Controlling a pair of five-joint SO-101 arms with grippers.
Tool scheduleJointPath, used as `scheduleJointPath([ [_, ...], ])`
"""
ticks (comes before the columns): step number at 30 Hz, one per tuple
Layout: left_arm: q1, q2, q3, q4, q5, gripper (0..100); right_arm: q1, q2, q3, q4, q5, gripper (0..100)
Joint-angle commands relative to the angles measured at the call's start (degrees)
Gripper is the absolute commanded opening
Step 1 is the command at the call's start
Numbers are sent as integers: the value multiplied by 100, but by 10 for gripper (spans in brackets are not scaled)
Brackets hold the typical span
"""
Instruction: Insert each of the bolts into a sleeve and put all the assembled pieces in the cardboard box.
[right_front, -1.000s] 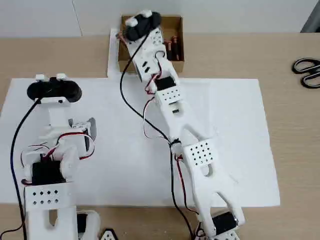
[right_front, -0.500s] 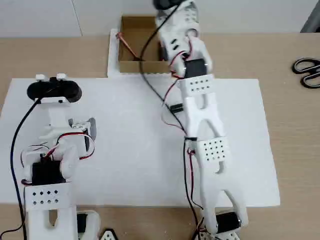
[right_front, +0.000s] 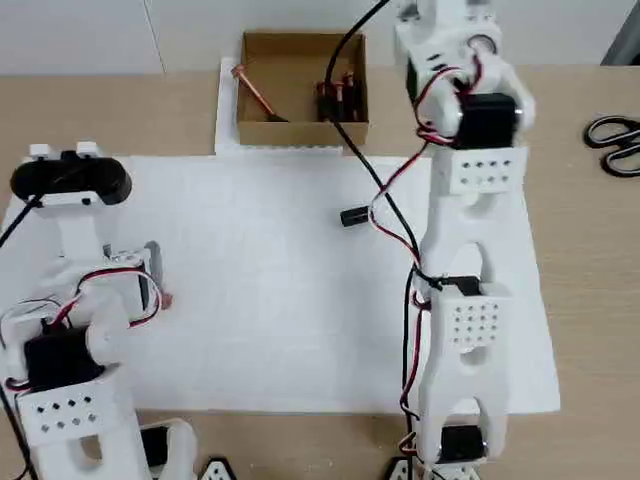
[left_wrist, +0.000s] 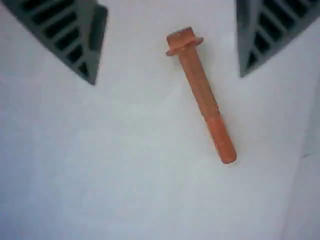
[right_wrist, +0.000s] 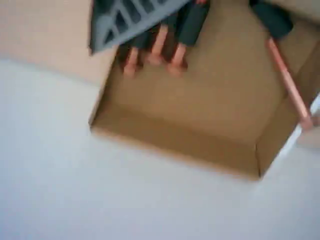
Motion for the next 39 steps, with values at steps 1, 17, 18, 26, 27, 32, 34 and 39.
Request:
scheduleJointPath([
  [1, -123, -88, -233, 132, -141, 175, 198, -831, -202, 1130, 62, 234],
  [17, -501, -88, -259, 202, -105, 175, 1103, -1569, 905, 1490, 79, 233],
  [18, -501, -88, -259, 202, -105, 175, 1147, -1569, 1090, 1490, 79, 233],
  [26, -492, -88, -251, 211, -97, 175, 1420, -1569, 2620, 1490, 62, 233],
  [27, -492, -88, -233, 211, -97, 175, 1429, -1569, 2804, 1490, 53, 233],
  [32, -492, -62, -233, 97, 413, 174, 1332, -1534, 3543, 1437, 44, 234],
  [34, -492, -88, -233, -44, 730, 174, 1226, -1525, 3666, 1437, 53, 234],
  [39, -484, -88, -224, -79, 1020, 174, 1244, -1552, 4202, 1446, 62, 234],
])
